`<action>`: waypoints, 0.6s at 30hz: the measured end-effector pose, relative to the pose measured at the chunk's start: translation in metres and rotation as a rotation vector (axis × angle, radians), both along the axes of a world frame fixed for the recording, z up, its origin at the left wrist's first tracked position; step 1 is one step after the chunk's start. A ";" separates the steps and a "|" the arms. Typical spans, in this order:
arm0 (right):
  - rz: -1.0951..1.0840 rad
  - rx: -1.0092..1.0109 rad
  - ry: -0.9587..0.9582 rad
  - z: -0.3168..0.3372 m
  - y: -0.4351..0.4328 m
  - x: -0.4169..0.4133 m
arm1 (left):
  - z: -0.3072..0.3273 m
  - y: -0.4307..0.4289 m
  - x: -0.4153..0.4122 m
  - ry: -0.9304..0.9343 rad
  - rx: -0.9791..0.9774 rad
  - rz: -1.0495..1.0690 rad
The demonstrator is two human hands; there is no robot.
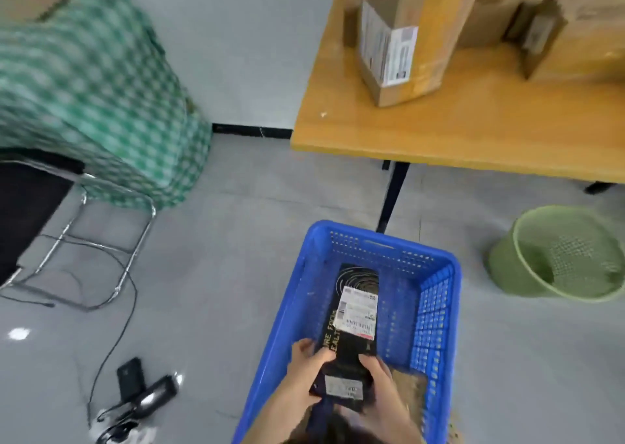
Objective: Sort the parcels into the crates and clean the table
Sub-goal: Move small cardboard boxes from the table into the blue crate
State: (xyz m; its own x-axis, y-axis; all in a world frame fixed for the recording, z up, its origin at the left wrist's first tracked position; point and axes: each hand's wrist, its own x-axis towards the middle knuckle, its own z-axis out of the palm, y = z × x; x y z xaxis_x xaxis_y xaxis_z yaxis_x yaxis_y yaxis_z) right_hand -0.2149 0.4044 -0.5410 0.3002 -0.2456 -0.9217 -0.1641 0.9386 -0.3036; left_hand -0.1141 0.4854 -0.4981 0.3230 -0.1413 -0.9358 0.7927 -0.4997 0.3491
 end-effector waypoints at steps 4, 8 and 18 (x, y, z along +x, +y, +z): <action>0.014 -0.066 -0.109 0.081 -0.009 -0.009 | 0.086 0.001 -0.013 -0.003 -0.126 -0.028; 0.003 -0.146 -0.189 0.138 -0.011 -0.024 | 0.157 0.012 -0.027 -0.108 -0.307 -0.083; -0.115 -0.457 -0.337 0.281 0.020 -0.129 | 0.265 0.007 -0.076 -0.140 -0.488 -0.526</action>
